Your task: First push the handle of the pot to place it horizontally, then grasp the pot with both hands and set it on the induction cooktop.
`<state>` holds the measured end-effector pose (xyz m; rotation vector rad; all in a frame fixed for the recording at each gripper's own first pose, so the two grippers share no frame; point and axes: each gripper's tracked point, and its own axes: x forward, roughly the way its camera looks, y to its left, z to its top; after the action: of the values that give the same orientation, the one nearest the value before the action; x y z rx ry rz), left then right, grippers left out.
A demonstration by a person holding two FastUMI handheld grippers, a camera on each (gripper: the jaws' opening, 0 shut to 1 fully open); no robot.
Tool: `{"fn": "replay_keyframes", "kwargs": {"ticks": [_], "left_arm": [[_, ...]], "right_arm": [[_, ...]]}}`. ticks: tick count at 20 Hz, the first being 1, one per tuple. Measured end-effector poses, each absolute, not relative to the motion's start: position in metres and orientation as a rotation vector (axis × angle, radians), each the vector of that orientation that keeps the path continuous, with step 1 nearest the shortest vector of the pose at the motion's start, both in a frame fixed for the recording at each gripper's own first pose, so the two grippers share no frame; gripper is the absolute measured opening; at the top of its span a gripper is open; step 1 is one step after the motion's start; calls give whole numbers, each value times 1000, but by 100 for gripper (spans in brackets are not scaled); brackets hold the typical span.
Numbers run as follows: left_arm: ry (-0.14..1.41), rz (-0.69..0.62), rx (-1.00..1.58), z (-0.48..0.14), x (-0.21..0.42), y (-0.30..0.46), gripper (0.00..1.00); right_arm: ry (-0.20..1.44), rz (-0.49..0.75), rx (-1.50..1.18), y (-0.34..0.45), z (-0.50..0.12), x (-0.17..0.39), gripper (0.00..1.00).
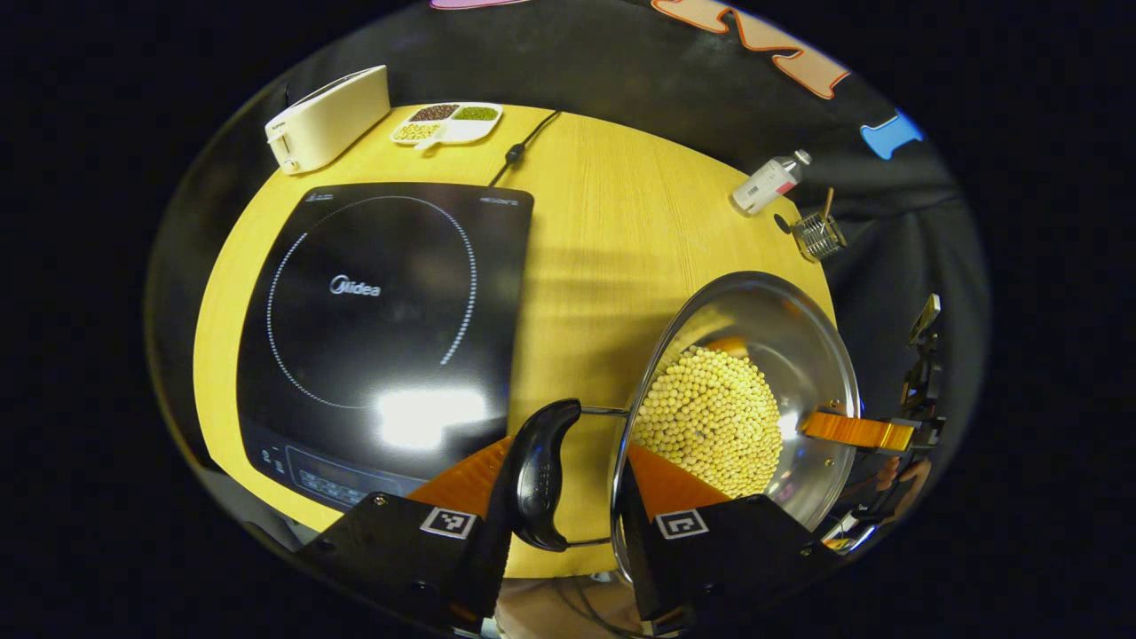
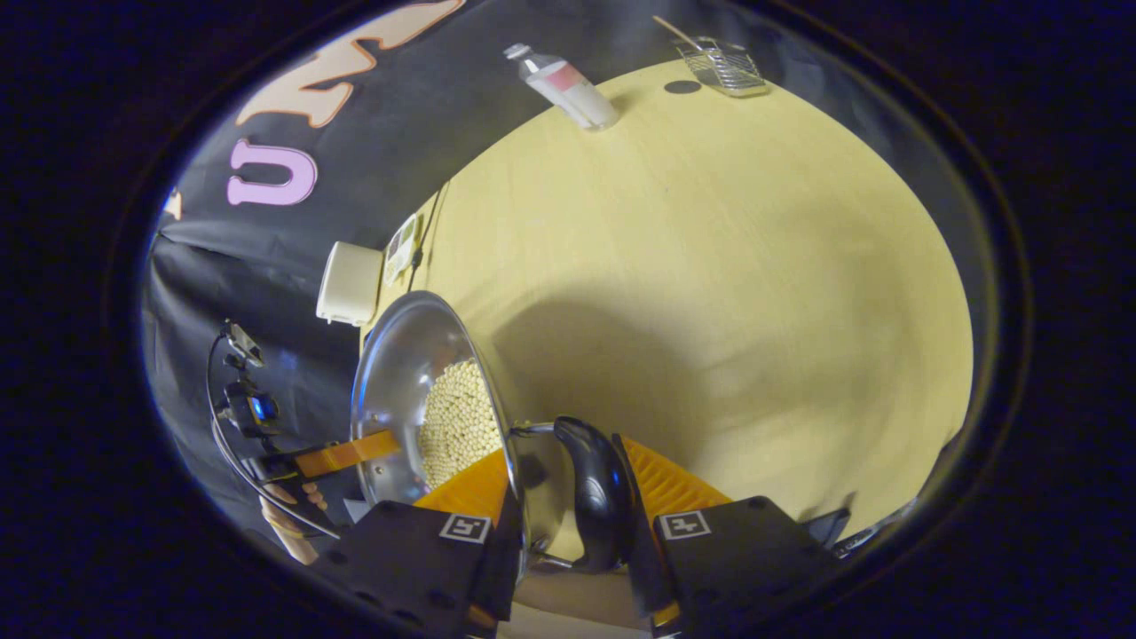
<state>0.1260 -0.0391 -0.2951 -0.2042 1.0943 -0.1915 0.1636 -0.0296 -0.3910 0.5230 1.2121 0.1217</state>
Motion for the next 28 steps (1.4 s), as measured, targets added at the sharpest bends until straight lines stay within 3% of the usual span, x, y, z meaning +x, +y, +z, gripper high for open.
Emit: {"fn": "replay_keyframes", "kwargs": {"ticks": [13,22,23,28], "left_arm": [[998,-207,-172,-270,115,134,60],[895,-166,-122,-255,154,206,59],[884,-157,-120,-254,160,211,58],[837,-120,-77,-251,188,234,59]], "right_arm": [[1140,128,520,147,-375,138,54],[1068,152,480,223,-381,190,54],[1053,152,469,227,-381,199,48],[1010,150,465,250,-393,233,48]]}}
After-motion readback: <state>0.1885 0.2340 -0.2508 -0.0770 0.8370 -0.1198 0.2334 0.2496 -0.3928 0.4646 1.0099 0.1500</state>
